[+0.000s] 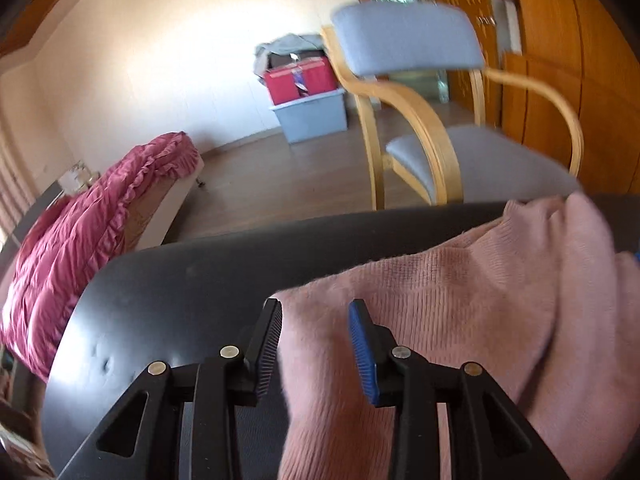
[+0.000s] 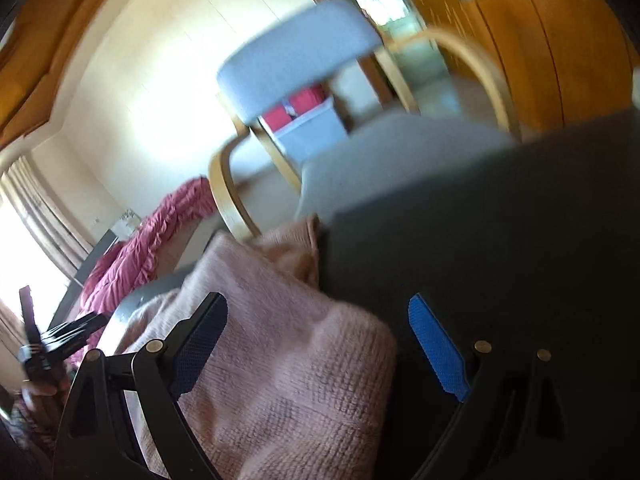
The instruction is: Fold clothes
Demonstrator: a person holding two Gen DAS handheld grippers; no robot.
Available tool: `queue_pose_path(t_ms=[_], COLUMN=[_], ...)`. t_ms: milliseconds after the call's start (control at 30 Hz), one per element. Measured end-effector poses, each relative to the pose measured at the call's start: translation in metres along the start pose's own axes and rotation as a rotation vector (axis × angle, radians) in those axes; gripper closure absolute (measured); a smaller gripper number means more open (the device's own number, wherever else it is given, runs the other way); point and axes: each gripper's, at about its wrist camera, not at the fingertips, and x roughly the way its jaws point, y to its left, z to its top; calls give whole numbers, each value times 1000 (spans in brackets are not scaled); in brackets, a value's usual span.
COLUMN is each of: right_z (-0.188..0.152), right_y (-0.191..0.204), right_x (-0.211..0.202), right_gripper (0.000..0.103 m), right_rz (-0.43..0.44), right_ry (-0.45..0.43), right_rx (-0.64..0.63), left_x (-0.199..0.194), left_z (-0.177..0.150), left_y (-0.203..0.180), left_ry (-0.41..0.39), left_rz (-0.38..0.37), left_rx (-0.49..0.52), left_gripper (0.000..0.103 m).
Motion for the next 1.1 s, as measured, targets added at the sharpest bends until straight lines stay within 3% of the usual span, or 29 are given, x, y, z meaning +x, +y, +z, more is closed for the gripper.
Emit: queue_pose_path(t_ms=[267, 467, 600, 767, 933, 1000, 1067, 1100], right_z=[-3, -4, -3, -4, -4, -4, -4, -4], right_y=[-4, -3, -1, -2, -4, -4, -4, -4], right_x=[-3, -3, -3, -5, -6, -6, -6, -6], right_gripper=[8, 8, 8, 8, 8, 8, 8, 8], right_rz=[23, 25, 26, 29, 34, 35, 36, 36], right_ry=[-14, -14, -14, -15, -16, -17, -17, -17], right_rx=[12, 14, 16, 18, 21, 22, 23, 23], left_x=[26, 53, 64, 71, 71, 69, 67, 64], left_z=[15, 33, 30, 22, 14, 14, 14, 12], left_y=[-43, -68, -71, -68, -63, -68, -72, -76], left_ry=[-18, 55, 59, 22, -6, -7, -1, -10], left_rz=[-153, -278, -293, -300, -308, -292, -319, -312], left_rx=[71, 168, 187, 177, 126, 146, 157, 174], left_gripper=[66, 63, 58, 43, 43, 49, 73, 77])
